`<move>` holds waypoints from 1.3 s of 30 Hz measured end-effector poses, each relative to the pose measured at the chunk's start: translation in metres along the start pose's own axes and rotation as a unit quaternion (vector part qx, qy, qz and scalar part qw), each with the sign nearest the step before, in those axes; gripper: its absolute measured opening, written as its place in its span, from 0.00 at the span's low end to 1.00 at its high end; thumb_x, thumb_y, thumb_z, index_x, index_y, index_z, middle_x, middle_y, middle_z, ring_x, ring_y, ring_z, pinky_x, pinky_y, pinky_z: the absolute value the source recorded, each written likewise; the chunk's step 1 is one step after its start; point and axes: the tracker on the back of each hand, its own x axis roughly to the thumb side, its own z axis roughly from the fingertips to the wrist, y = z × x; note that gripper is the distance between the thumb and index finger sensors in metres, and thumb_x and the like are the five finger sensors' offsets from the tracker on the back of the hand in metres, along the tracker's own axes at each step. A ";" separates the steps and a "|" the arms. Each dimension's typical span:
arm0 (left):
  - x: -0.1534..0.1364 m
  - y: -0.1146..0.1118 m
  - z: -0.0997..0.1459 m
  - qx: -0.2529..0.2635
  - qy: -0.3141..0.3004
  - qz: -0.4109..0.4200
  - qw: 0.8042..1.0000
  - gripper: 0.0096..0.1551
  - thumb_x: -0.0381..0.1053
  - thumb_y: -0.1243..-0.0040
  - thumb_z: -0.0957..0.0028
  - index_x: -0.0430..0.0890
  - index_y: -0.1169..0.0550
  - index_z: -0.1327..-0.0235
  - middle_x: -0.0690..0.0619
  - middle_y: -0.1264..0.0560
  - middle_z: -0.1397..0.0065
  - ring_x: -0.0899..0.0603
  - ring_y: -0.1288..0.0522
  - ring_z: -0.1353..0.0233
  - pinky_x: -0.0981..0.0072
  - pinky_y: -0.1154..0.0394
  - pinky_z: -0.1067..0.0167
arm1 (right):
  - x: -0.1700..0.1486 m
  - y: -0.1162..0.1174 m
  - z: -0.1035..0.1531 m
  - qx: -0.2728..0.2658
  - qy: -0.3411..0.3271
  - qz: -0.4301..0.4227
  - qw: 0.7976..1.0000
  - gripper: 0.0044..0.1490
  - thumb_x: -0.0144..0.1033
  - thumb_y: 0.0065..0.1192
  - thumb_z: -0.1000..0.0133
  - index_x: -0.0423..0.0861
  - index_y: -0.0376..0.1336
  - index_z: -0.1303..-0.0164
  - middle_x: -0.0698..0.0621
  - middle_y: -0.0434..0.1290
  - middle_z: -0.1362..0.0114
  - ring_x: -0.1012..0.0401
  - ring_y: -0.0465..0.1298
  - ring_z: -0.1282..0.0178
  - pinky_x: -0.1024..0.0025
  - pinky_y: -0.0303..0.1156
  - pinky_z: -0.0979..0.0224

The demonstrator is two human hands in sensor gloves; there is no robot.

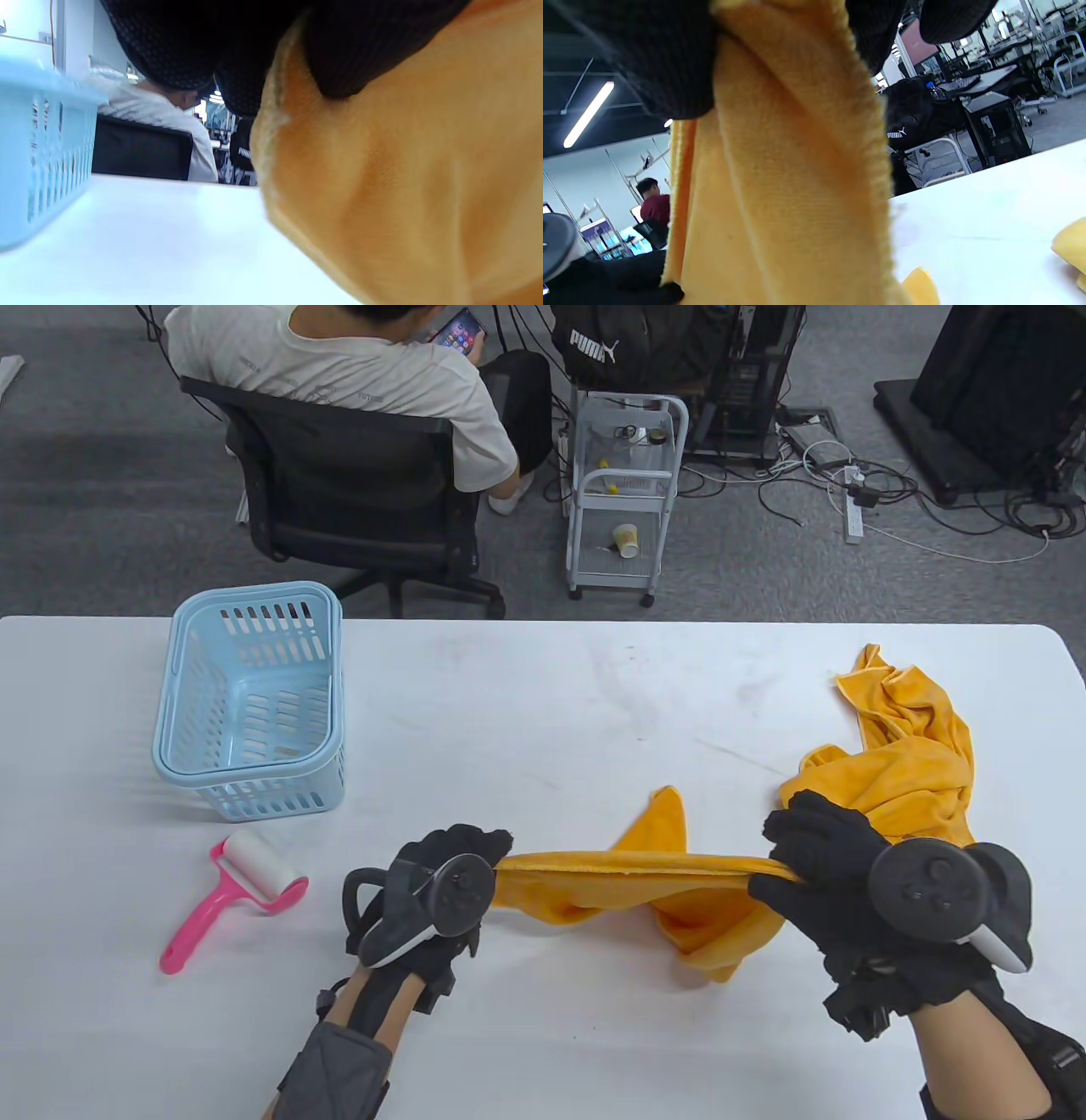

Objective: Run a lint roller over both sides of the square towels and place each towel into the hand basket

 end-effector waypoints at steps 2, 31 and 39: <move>-0.001 0.038 0.012 0.058 -0.004 -0.033 0.998 0.20 0.48 0.35 0.44 0.63 0.25 0.39 0.54 0.24 0.30 0.41 0.19 0.34 0.39 0.26 0.33 | -0.010 -0.011 0.005 0.000 -0.003 -0.024 1.000 0.28 0.53 0.72 0.47 0.40 0.75 0.53 0.43 0.72 0.26 0.39 0.63 0.19 0.29 0.59 0.26; -0.031 0.205 -0.056 0.278 0.028 -0.110 0.954 0.19 0.52 0.33 0.45 0.65 0.22 0.41 0.61 0.18 0.33 0.44 0.17 0.32 0.39 0.27 0.30 | -0.024 -0.064 -0.143 -0.157 0.090 -0.077 0.980 0.31 0.50 0.63 0.42 0.64 0.62 0.26 0.47 0.58 0.15 0.43 0.52 0.12 0.31 0.50 0.18; -0.025 0.171 0.021 0.274 -0.077 -0.132 0.950 0.18 0.53 0.33 0.44 0.69 0.22 0.42 0.65 0.24 0.24 0.45 0.26 0.20 0.38 0.35 0.21 | -0.005 -0.055 -0.085 -0.216 -0.079 0.022 0.973 0.26 0.42 0.70 0.45 0.62 0.70 0.34 0.49 0.67 0.20 0.44 0.61 0.16 0.31 0.56 0.21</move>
